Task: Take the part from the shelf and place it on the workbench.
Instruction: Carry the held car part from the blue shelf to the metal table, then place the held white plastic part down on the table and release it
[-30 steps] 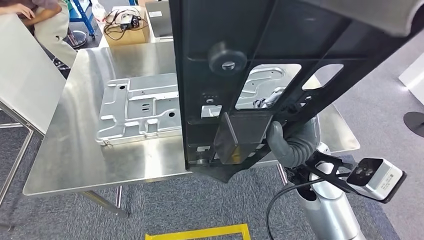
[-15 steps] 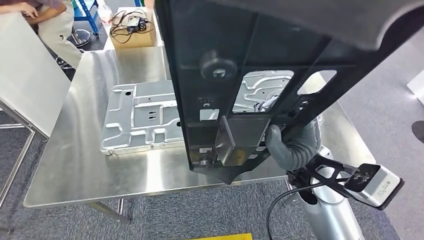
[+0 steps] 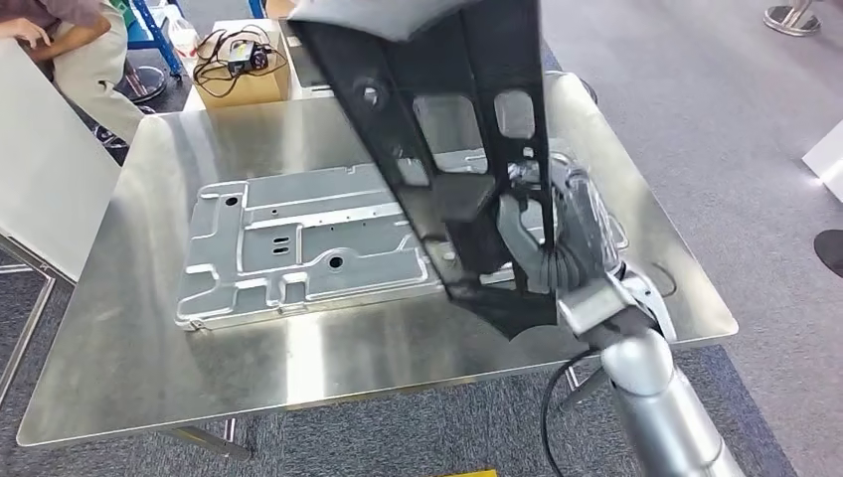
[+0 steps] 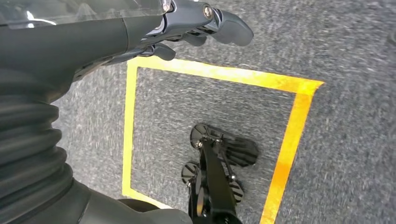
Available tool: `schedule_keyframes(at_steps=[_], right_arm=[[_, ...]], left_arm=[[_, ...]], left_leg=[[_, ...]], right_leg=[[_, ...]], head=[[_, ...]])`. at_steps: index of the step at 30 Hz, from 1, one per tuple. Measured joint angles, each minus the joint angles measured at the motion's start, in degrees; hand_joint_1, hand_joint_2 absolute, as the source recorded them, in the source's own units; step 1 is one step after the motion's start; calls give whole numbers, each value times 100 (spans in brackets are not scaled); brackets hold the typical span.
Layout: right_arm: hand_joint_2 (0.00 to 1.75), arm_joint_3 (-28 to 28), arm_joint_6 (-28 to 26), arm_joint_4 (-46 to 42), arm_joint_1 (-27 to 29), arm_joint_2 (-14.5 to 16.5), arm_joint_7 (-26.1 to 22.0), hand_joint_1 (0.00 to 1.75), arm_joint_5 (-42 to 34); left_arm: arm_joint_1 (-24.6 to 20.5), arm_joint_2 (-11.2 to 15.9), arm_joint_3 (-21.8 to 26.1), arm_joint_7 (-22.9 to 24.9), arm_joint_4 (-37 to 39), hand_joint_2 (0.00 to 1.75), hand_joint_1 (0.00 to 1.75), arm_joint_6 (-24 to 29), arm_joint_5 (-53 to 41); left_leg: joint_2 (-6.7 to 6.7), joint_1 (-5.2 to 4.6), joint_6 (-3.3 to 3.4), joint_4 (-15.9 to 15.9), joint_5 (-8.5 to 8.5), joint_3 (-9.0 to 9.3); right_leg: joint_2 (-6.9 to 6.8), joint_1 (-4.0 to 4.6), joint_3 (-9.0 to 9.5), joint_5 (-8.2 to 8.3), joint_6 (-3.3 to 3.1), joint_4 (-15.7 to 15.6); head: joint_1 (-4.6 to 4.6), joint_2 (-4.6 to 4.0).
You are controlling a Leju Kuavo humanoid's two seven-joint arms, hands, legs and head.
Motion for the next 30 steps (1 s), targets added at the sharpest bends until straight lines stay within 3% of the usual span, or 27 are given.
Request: schedule_keyframes(at_steps=[3,5,8,9,10,11,13,15,18,20,23,24,25,26,28,30], right_arm=[[175,-3,-461,1221,-828,-147,28,175,1070],[175,104,-673,1978,-1274,-180,133,175,2029],[175,560,-885,3111,-1844,-75,479,175,3384],[175,737,-929,3461,-1971,-17,567,175,3680],[175,918,-972,3791,-2087,59,643,175,3940],[175,1105,-1008,4095,-2211,146,713,175,4190],[175,1515,-1069,4733,-2517,377,882,175,4720],[175,1933,-1083,5338,-2805,648,1030,175,5127],[175,2446,-959,6044,-3052,1053,1094,175,5392],[175,2706,-881,6403,-3133,1296,1103,175,5457],[175,2987,-814,6807,-3200,1591,1084,175,5495],[175,3071,-798,6923,-3202,1658,1068,175,5522],[175,3147,-792,7021,-3197,1710,1056,175,5555],[175,3220,-793,7108,-3191,1758,1049,175,5590],[175,3341,-795,7247,-3190,1843,1049,175,5664],[175,3457,-799,7367,-3206,1909,1065,175,5767]], left_arm=[[-46,9,-2,-7,0,175,0,-40,-98],[-55,10,-1,-16,0,175,0,-73,-152],[-82,13,1,-22,0,175,0,-119,-225],[-92,15,1,-22,0,175,0,-126,-244],[-100,16,2,-22,0,175,0,-129,-258],[-103,17,4,-22,0,175,0,-131,-272],[-106,17,13,-23,0,175,0,-135,-290],[-114,19,26,-30,0,175,0,-140,-303],[-114,19,51,-40,0,175,0,-148,-327],[-99,16,66,-48,0,175,0,-157,-335],[-83,17,94,-57,0,175,0,-173,-349],[-76,17,104,-56,0,175,0,-179,-362],[-65,17,110,-56,0,175,0,-183,-375],[-53,16,116,-55,0,175,0,-187,-386],[-40,16,133,-56,0,175,0,-188,-404],[-43,17,151,-56,0,175,0,-189,-433]], left_leg=[[-8,-8,119,-92,79,14],[-13,21,175,-127,133,30],[-2,21,202,-134,143,28],[-5,21,204,-132,138,28],[-13,22,203,-127,131,30],[-21,22,194,-117,122,33],[-32,19,156,-88,91,35],[-33,4,104,-59,64,18],[-34,4,7,-83,51,19],[-35,20,-60,62,-66,-32],[-35,33,-128,1059,-521,-521],[-35,36,-141,1383,-610,-702],[-34,38,-150,1523,-594,-799],[-34,40,-152,1440,-471,-787],[-33,47,-137,709,-50,-473],[-38,31,-90,83,165,-167]], right_leg=[[15,11,-28,-12,113,16],[-4,6,-116,-159,176,229],[-27,-27,-634,-656,250,1296],[-32,-39,-786,-726,266,1585],[-37,-51,-846,-685,273,1670],[-41,-62,-796,-536,272,1517],[-43,-70,-467,-127,241,752],[-42,-48,-227,69,182,175],[-41,-22,-183,59,79,57],[-43,-37,-131,70,5,-5],[-51,-29,-81,55,-73,-39],[-51,-21,-74,44,-84,-36],[-49,-16,-64,31,-90,-31],[-43,-12,-53,15,-89,-21],[-28,-12,-22,-36,-67,11],[-18,6,-11,-81,-25,49]], head=[[10,0],[43,0],[69,0],[69,0],[71,0],[70,0],[72,0],[71,1],[69,1],[59,1],[37,1],[38,0],[39,0],[38,0],[38,0],[40,1]])
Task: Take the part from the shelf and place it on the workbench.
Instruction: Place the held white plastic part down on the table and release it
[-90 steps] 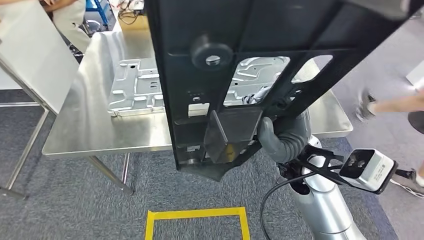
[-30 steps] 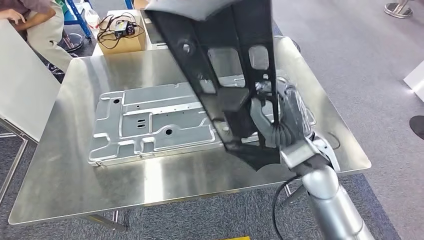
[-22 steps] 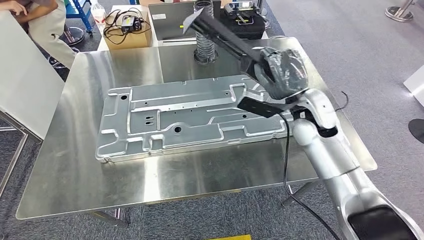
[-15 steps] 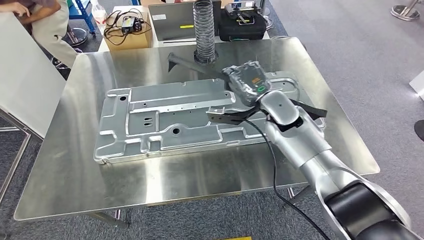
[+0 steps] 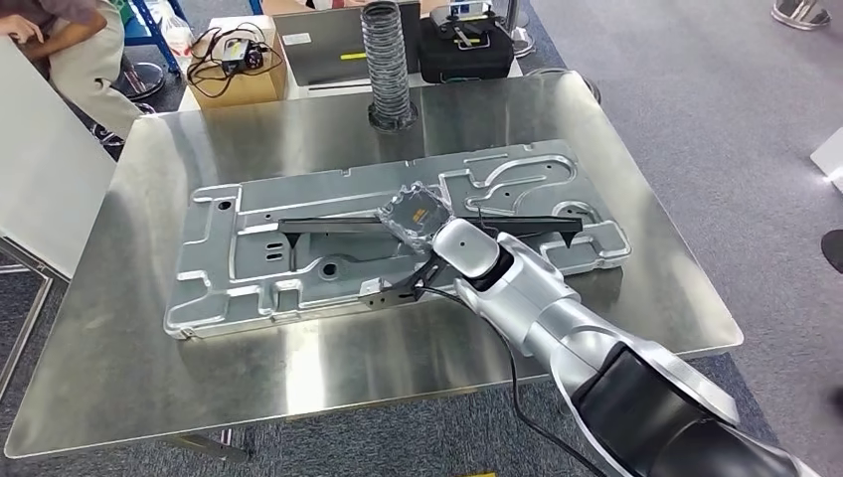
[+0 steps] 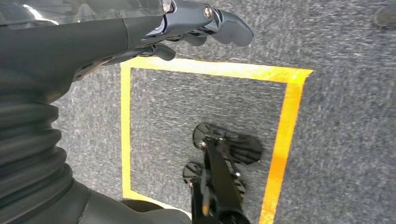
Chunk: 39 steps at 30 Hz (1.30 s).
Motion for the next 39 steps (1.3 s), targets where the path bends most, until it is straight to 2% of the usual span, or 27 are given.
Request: schedule_keyframes(at_steps=[2,4,5,7,9,10,11,12,14,15,16,18,20,21,22,24,25,26,27,29,30,31,32,34,36,37,39], right_arm=[[175,138,-30,107,-13,47,62,175,142],[175,282,-133,187,-16,75,161,175,302],[175,354,-216,224,-20,81,208,175,382],[175,487,-404,298,-16,76,269,175,512],[175,617,-593,379,14,51,303,175,617],[175,678,-673,419,33,33,311,175,662],[175,733,-739,456,47,15,317,175,702],[175,781,-784,489,50,-1,318,175,740],[175,859,-816,557,32,-27,309,175,808],[175,896,-809,594,20,-37,299,175,834],[175,929,-796,629,12,-48,288,175,850],[175,971,-768,689,4,-66,269,175,840],[87,978,-757,726,-7,-80,255,87,796],[44,978,-755,740,-13,-84,248,44,773],[0,978,-751,754,-13,-87,242,0,756],[0,983,-749,792,14,-98,228,0,719],[0,986,-752,810,37,-105,221,0,691],[0,988,-761,825,58,-112,211,0,655],[0,986,-774,835,71,-116,202,0,606],[0,954,-826,842,78,-120,176,0,466],[0,923,-855,843,77,-121,162,0,388],[0,887,-883,843,77,-121,148,0,324],[0,852,-905,843,76,-122,135,0,279],[0,799,-927,843,62,-134,122,0,243],[0,759,-935,843,37,-159,119,0,224],[0,740,-950,843,35,-172,98,0,179],[0,654,-1044,839,83,-185,-27,0,-55]], left_arm=[[-5,-1,8,1,0,175,0,0,-38],[-3,-2,12,5,0,175,0,1,-71],[-1,-3,13,7,0,175,0,0,-84],[1,-6,15,5,0,175,0,-6,-97],[-2,-5,16,-1,0,175,0,-13,-104],[-3,-5,16,-3,0,175,0,-15,-110],[-1,-5,17,-6,0,175,0,-15,-120],[1,-5,17,-8,0,175,0,-15,-131],[4,-7,18,-12,0,175,0,-15,-154],[3,-8,19,-16,0,175,0,-15,-161],[1,-8,21,-26,0,175,0,-14,-172],[1,-9,30,-74,0,175,0,-9,-189],[3,-11,42,-155,0,175,0,2,-199],[5,-11,47,-192,0,175,0,8,-200],[6,-9,51,-218,0,175,0,19,-204],[10,-5,58,-252,0,175,0,65,-227],[16,-3,61,-263,0,175,0,88,-245],[23,-3,62,-272,0,175,0,102,-272],[28,-2,62,-276,0,175,0,105,-298],[25,7,62,-285,0,175,0,100,-348],[19,10,62,-291,0,175,0,97,-366],[13,14,62,-297,0,175,0,94,-380],[9,14,62,-301,0,175,0,92,-388],[9,16,62,-305,0,87,0,90,-390],[9,18,62,-307,0,0,0,88,-395],[6,18,62,-308,0,0,0,87,-399],[-4,18,62,-297,0,0,0,85,-422]], left_leg=[[-8,-25,63,-118,-21,71],[-5,-2,130,-151,-14,95],[2,12,163,-176,-7,114],[21,28,212,-208,2,140],[29,26,233,-206,-4,140],[29,25,237,-203,-7,143],[27,25,237,-199,-11,148],[25,25,232,-195,-16,156],[18,17,206,-179,-34,168],[13,8,184,-170,-44,167],[9,0,155,-164,-50,165],[4,-5,86,-177,-50,175],[3,7,23,-138,-99,177],[2,11,-5,2,-199,125],[2,19,-27,276,-363,8],[2,25,-66,1062,-737,-349],[2,28,-76,1359,-828,-490],[3,28,-78,1440,-801,-529],[3,29,-73,1260,-654,-441],[2,28,-39,463,-267,-45],[-1,19,-9,104,-145,130],[-3,9,21,-108,-97,231],[-6,-3,52,-191,-106,268],[0,1,115,-215,-98,275],[18,26,184,-248,-81,299],[31,37,209,-261,-74,307],[46,34,231,-260,-77,306]], right_leg=[[6,16,3,-12,50,0],[7,22,22,-38,107,6],[3,22,-8,-103,139,91],[-5,6,-252,-397,197,622],[-9,-16,-644,-706,235,1394],[-12,-26,-767,-739,245,1611],[-15,-35,-785,-661,247,1607],[-20,-42,-686,-486,240,1366],[-30,-38,-309,-97,200,543],[-34,-28,-164,18,172,225],[-36,-17,-87,62,145,50],[-31,1,-67,67,85,-13],[-34,-17,-24,95,19,-70],[-40,-31,2,111,-10,-104],[-46,-39,21,120,-29,-123],[-49,-29,26,117,-48,-128],[-47,-24,25,115,-51,-126],[-42,-21,27,112,-50,-122],[-34,-20,32,108,-45,-116],[-17,-14,47,89,-21,-102],[-10,-5,45,81,1,-91],[-6,5,39,77,25,-84],[-4,13,31,77,50,-81],[0,13,33,72,108,-83],[-5,8,-38,-70,169,108],[-8,2,-157,-227,196,374],[-14,-15,-540,-595,232,1177]], head=[[5,0],[9,0],[15,1],[25,1],[28,0],[29,0],[29,-1],[30,-1],[28,-1],[27,-1],[26,-1],[24,-1],[21,-1],[13,-1],[4,-1],[-8,-1],[-7,-1],[-7,-1],[-8,-1],[-7,-1],[-5,0],[-2,0],[-2,0],[0,-1],[9,-1],[14,-1],[22,-1]])
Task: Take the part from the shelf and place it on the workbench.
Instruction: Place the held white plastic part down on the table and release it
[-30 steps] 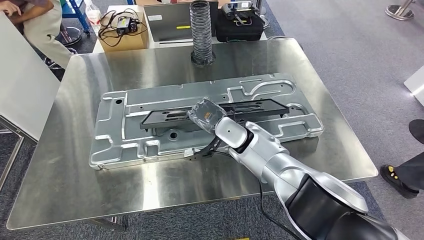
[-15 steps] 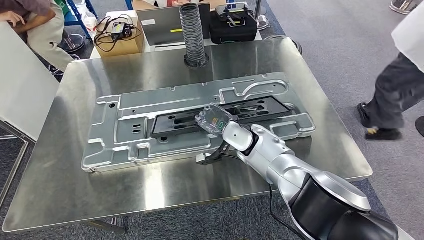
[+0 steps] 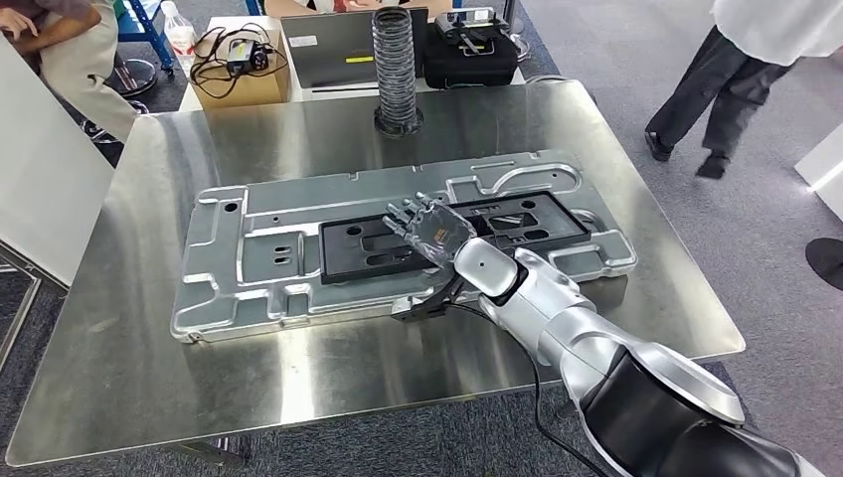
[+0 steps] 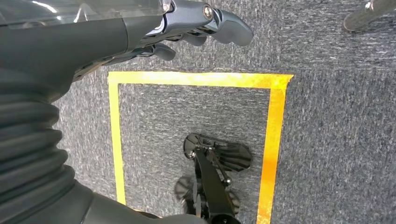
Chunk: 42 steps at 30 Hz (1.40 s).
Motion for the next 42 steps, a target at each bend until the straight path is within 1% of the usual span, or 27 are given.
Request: schedule_keyframes(at_steps=[1,2,3,5,7,9,11,13,15,16,17,18,19,21,22,23,26,27,29,31,32,33,34,37,38,40,42], right_arm=[[0,-78,-68,-12,50,-3,-118,0,-206],[0,-188,-139,-43,107,-3,-276,0,-480],[0,-330,-198,-101,158,-3,-475,0,-831],[0,-711,-268,-310,232,-3,-993,0,-1729],[0,-1233,-254,-704,349,-5,-1654,0,-2957],[0,-1874,-112,-1418,607,-33,-2220,0,-4442],[0,-2506,123,-2436,953,-101,-2450,0,-5798],[0,-3060,406,-3560,1325,-200,-2488,0,-6917],[0,-3567,703,-4548,1655,-312,-2480,0,-7803],[0,-3763,813,-4890,1782,-361,-2467,0,-8070],[0,-3949,915,-5235,1906,-413,-2455,0,-8291],[0,-4078,983,-5506,2039,-457,-2447,0,-8416],[0,-4206,1063,-5810,2194,-498,-2458,0,-8554],[0,-4552,1242,-6509,2595,-556,-2530,0,-8845],[0,-4796,1320,-6891,2828,-572,-2574,0,-8923],[0,-5071,1356,-7264,3073,-579,-2609,0,-8893],[0,-5793,1225,-8270,3752,-588,-2648,0,-8399],[0,-5944,1104,-8554,3953,-599,-2650,0,-8204],[0,-6113,753,-9022,4342,-646,-2650,0,-7836],[0,-6149,338,-9336,4722,-741,-2649,0,-7534],[0,-6142,147,-9447,4885,-802,-2649,0,-7430],[0,-6132,0,-9518,5017,-858,-2649,0,-7377],[0,-6119,-131,-9573,5127,-920,-2648,0,-7358],[0,-6055,-468,-9685,5402,-1113,-2646,0,-7310],[0,-6031,-549,-9708,5479,-1165,-2646,0,-7281],[0,-5998,-653,-9723,5629,-1241,-2645,0,-7257],[0,-5989,-712,-9722,5780,-1299,-2644,0,-7259]], left_arm=[[-5,0,0,11,0,0,0,-1,-15],[-9,-1,0,23,0,0,0,-2,-31],[-12,-2,0,33,0,0,0,-7,-46],[-16,-9,3,39,0,0,0,-20,-68],[-26,-19,23,39,0,0,0,-48,-66],[-34,-27,80,33,0,0,0,-87,-37],[-29,-36,158,17,0,0,0,-115,2],[-21,-45,243,-2,0,0,0,-108,40],[-4,-49,330,-13,0,0,0,-80,70],[11,-52,359,-16,0,0,0,-72,78],[27,-58,391,-19,0,0,0,-65,84],[39,-65,411,-24,0,0,0,-62,86],[44,-73,434,-38,0,0,0,-56,87],[41,-85,499,-99,0,0,0,-41,96],[42,-93,540,-144,0,0,0,-32,98],[47,-101,583,-187,0,0,0,-25,96],[77,-124,695,-253,-1,0,0,-16,32],[79,-133,720,-257,-2,0,0,-21,-1],[56,-148,763,-258,-2,0,0,-38,-58],[26,-157,812,-249,-2,0,0,-60,-94],[17,-160,835,-237,-2,0,0,-70,-112],[13,-162,856,-222,-2,0,0,-78,-127],[10,-163,877,-205,-2,0,0,-82,-140],[-7,-167,930,-178,-3,0,0,-104,-150],[-11,-168,940,-176,-5,0,0,-111,-145],[-12,-168,948,-174,-9,0,0,-118,-106],[-10,-162,949,-172,-11,0,0,-141,-49]], left_leg=[[2,-1,2,2,-1,0],[0,-1,2,6,-3,1],[-5,-1,-2,11,-5,3],[-16,-2,-21,28,-20,10],[-27,-22,-66,58,-42,-4],[-38,-31,-126,61,-48,-18],[-49,-17,-187,68,-77,-21],[-54,-7,-234,390,-310,-148],[-52,6,-264,1104,-683,-454],[-52,12,-275,1431,-800,-598],[-51,17,-283,1611,-825,-681],[-51,21,-285,1583,-737,-669],[-51,24,-281,1342,-558,-558],[-57,17,-247,587,-204,-191],[-63,7,-217,301,-128,-47],[-69,-9,-185,147,-120,32],[-72,-27,-86,82,-123,59],[-64,-21,-47,56,-98,67],[-47,-11,27,6,-50,62],[-43,-26,67,3,-20,15],[-41,-34,76,8,-6,-11],[-37,-42,80,14,10,-35],[-33,-50,78,21,27,-59],[-32,-76,44,50,83,-115],[-32,-85,20,57,102,-127],[-31,-92,-42,55,149,-140],[-34,-87,-102,97,117,-171]], right_leg=[[-3,-11,-164,-99,12,325],[-5,-21,-239,-89,17,458],[-8,-29,-198,34,14,348],[-10,-36,150,447,-19,-420],[-12,-17,445,680,-65,-1076],[-13,16,502,687,-111,-1223],[-23,7,517,701,-171,-1261],[-50,-22,553,717,-228,-1315],[-77,-23,571,710,-258,-1326],[-81,-19,573,704,-265,-1325],[-76,-17,575,699,-265,-1321],[-64,-17,579,691,-259,-1314],[-49,-18,588,679,-245,-1303],[-41,-7,615,638,-195,-1276],[-51,2,622,621,-166,-1264],[-63,8,625,613,-136,-1257],[-77,-6,626,616,-51,-1247],[-73,-12,609,561,-24,-1194],[-61,-22,429,237,23,-755],[-56,-25,106,-179,58,25],[-55,-27,2,-290,66,308],[-55,-28,4,-289,65,377],[-55,-28,130,-188,54,206],[-57,-3,856,231,-28,-1009],[-56,13,985,294,-53,-1247],[-52,39,1003,355,-99,-1332],[-64,11,966,443,-167,-1365]], head=[[0,0],[1,0],[1,0],[1,0],[-4,0],[-7,1],[-7,1],[-31,1],[-51,0],[-51,0],[-50,0],[-51,0],[-52,0],[-52,0],[-52,0],[-47,0],[-41,0],[-38,0],[-23,0],[-9,0],[-9,0],[-9,0],[-9,0],[-11,0],[-13,0],[-17,0],[-15,0]])
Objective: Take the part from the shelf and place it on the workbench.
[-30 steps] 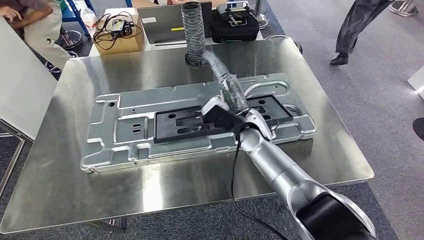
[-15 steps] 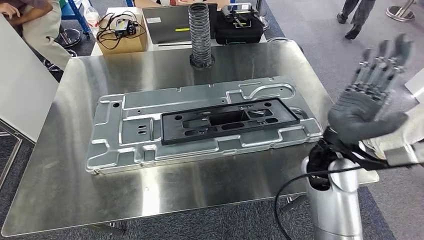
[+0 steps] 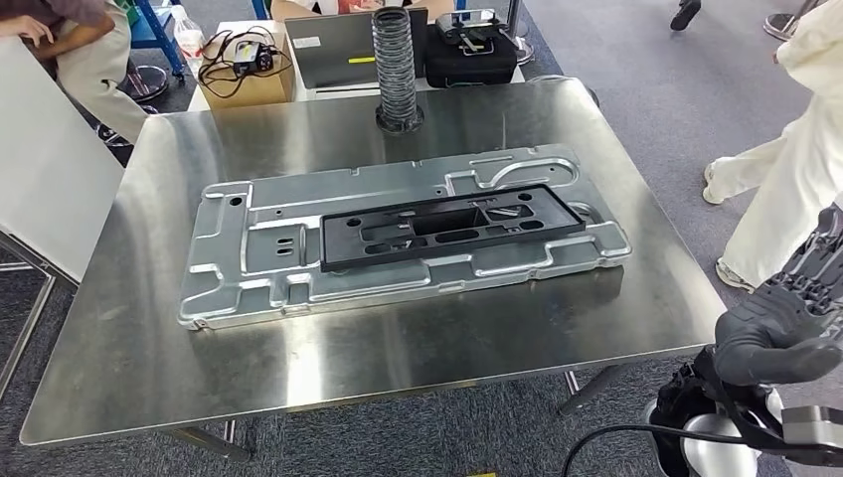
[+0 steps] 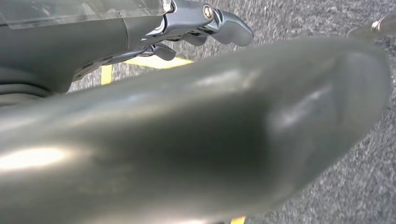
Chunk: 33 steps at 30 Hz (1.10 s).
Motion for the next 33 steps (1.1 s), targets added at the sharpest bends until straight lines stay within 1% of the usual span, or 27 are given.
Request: schedule_keyframes(at_steps=[1,2,4,5,6,7,10,11,12,14,15,16,17,19,20,21,22,23,24,25,26,27,28,30,31,32,33], right_arm=[[0,-1,-13,3,68,-17,0,0,-1],[0,-4,-12,8,133,-25,1,0,-1],[0,-25,13,32,269,-28,2,0,16],[0,-42,28,50,331,-27,3,0,31],[0,-62,42,69,383,-27,3,0,46],[0,-86,55,92,433,-27,4,0,56],[0,-210,85,239,631,-25,6,0,50],[0,-260,101,308,697,-24,8,0,48],[0,-311,126,383,756,-22,9,0,47],[0,-411,220,545,873,-13,10,0,54],[0,-472,297,659,932,-3,17,0,80],[0,-547,390,819,979,14,49,0,144],[0,-628,487,1016,1010,37,105,0,238],[0,-814,635,1566,1039,119,235,0,505],[0,-909,679,1892,1047,176,267,0,638],[0,-1007,704,2256,1053,242,267,0,769],[0,-1109,714,2639,1050,312,245,0,891],[0,-1213,707,3019,1035,378,210,0,1007],[0,-1319,687,3381,1010,437,175,0,1117],[0,-1429,666,3725,968,485,146,0,1228],[0,-1544,650,4055,918,524,118,0,1332],[0,-1672,640,4367,872,558,97,0,1420],[0,-1800,637,4662,833,584,78,0,1487],[0,-2015,641,5122,792,635,46,0,1551],[0,-2083,646,5289,773,657,37,0,1565],[0,-2135,653,5421,755,682,37,0,1592],[0,-2188,670,5543,733,711,56,0,1644]], left_arm=[[2,2,1,2,1,0,0,-19,16],[3,5,2,4,1,0,0,-36,20],[2,10,7,7,1,0,0,-61,11],[0,14,9,7,0,0,0,-69,7],[0,16,11,7,0,0,0,-77,6],[0,16,13,8,0,0,0,-86,6],[-9,17,17,30,-3,0,0,-128,12],[-10,18,17,40,-4,0,0,-141,13],[-8,18,21,48,-5,0,0,-151,9],[3,20,38,69,-9,0,0,-158,-16],[5,19,53,78,-12,0,0,-160,-31],[5,19,70,81,-15,0,0,-163,-45],[4,17,90,76,-19,0,0,-169,-61],[4,10,133,56,-21,0,0,-188,-96],[9,4,156,46,-22,0,0,-197,-115],[17,-4,178,37,-22,0,0,-201,-129],[26,-13,200,31,-22,0,0,-203,-143],[36,-24,224,25,-22,0,0,-202,-159],[43,-38,248,18,-22,0,0,-202,-178],[48,-58,269,12,-22,0,0,-201,-199],[53,-76,289,5,-22,0,0,-200,-225],[55,-89,308,-1,-22,0,0,-200,-248],[57,-100,324,-5,-22,0,0,-200,-266],[67,-107,353,-10,-22,0,0,-199,-288],[74,-112,366,-10,-22,0,0,-199,-294],[82,-116,379,-10,-22,0,0,-199,-301],[83,-121,397,-10,-22,0,0,-199,-312]], left_leg=[[-4,3,-24,126,-133,-52],[-8,9,-47,368,-349,-142],[-10,26,-89,1136,-884,-381],[-10,32,-106,1454,-1059,-447],[-9,36,-117,1594,-1132,-421],[-9,42,-119,1473,-1089,-265],[-17,40,-83,247,-768,590],[-22,27,-53,-28,-712,751],[-28,10,-16,-151,-690,808],[-28,-9,67,-151,-611,757],[-15,-6,112,-165,-556,728],[-1,-1,158,-183,-491,685],[14,7,197,-201,-420,624],[33,-2,241,-199,-298,472],[35,-11,246,-193,-240,392],[35,-21,248,-184,-182,310],[33,-30,245,-170,-127,228],[31,-40,239,-154,-78,149],[29,-48,230,-133,-32,77],[27,-61,214,-114,10,17],[28,-66,192,-105,54,-18],[30,-65,165,-102,96,-34],[31,-60,133,-107,139,-40],[25,-46,64,-116,190,-50],[19,-43,34,-59,108,-85],[13,-37,4,95,-84,-145],[8,-21,-21,378,-379,-229]], right_leg=[[-10,-17,-33,54,-35,-22],[-19,-33,-80,108,-62,-40],[-24,-28,-216,203,-81,-30],[-25,-27,-289,248,-76,-17],[-25,-28,-362,291,-68,1],[-24,-30,-427,326,-57,23],[-25,-30,-561,412,8,94],[-28,-26,-580,441,44,108],[-31,-25,-590,475,80,113],[-30,-32,-596,552,157,95],[-24,-44,-613,536,190,109],[-16,-53,-655,415,221,201],[-9,-63,-729,197,249,401],[0,-77,-931,-389,292,1096],[0,-80,-1001,-576,306,1445],[0,-82,-1002,-636,310,1670],[0,-81,-908,-575,303,1702],[0,-78,-703,-433,283,1508],[0,-72,-407,-298,251,1137],[-1,-53,-81,-251,207,669],[-2,-34,171,-240,173,289],[-2,-10,331,-264,142,28],[-3,14,386,-285,115,-94],[-15,13,344,-186,54,-144],[-21,-1,300,-123,13,-168],[-26,-18,239,-48,-22,-194],[-29,-26,162,24,-44,-203]], head=[[-8,0],[-15,0],[-31,0],[-31,0],[-31,0],[-32,0],[-28,1],[-24,1],[-18,1],[-11,1],[-12,1],[-3,1],[8,1],[30,1],[31,1],[30,0],[31,1],[30,1],[31,1],[28,1],[22,1],[25,1],[31,2],[52,1],[52,1],[40,1],[30,1]])
